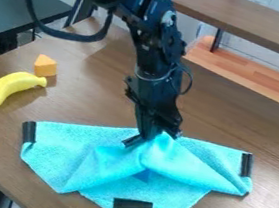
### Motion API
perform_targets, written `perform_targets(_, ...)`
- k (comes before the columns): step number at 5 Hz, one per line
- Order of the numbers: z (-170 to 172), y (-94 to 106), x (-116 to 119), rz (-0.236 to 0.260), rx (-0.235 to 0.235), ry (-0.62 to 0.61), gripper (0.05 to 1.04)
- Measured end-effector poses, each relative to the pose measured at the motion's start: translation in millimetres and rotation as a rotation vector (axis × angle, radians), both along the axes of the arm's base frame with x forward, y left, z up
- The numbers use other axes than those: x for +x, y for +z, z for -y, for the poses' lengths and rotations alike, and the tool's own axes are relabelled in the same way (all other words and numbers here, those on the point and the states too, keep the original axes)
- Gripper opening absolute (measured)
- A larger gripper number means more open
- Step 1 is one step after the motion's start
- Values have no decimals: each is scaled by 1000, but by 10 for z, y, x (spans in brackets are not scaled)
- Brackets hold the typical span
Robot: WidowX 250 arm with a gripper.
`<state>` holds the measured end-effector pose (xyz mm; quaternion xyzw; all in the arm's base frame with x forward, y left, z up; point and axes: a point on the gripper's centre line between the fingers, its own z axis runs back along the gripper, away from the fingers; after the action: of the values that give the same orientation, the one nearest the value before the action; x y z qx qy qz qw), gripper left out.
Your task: Unfold the cloth from the bottom right to top left
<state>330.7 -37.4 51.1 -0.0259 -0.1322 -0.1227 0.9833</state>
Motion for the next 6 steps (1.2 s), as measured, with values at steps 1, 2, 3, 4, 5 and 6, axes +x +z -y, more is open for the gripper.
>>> perform_targets(1,-135,14,154,-8,-4,68,50)
perform_targets(2,-207,36,306,-15,0,135,50)
perform_targets(3,-291,82,494,-14,-1,207,50)
perform_targets(4,-355,71,645,-31,-4,266,50)
perform_targets(5,-430,28,783,-59,-5,329,50)
perform_targets(6,-596,10,953,-83,-12,399,50)
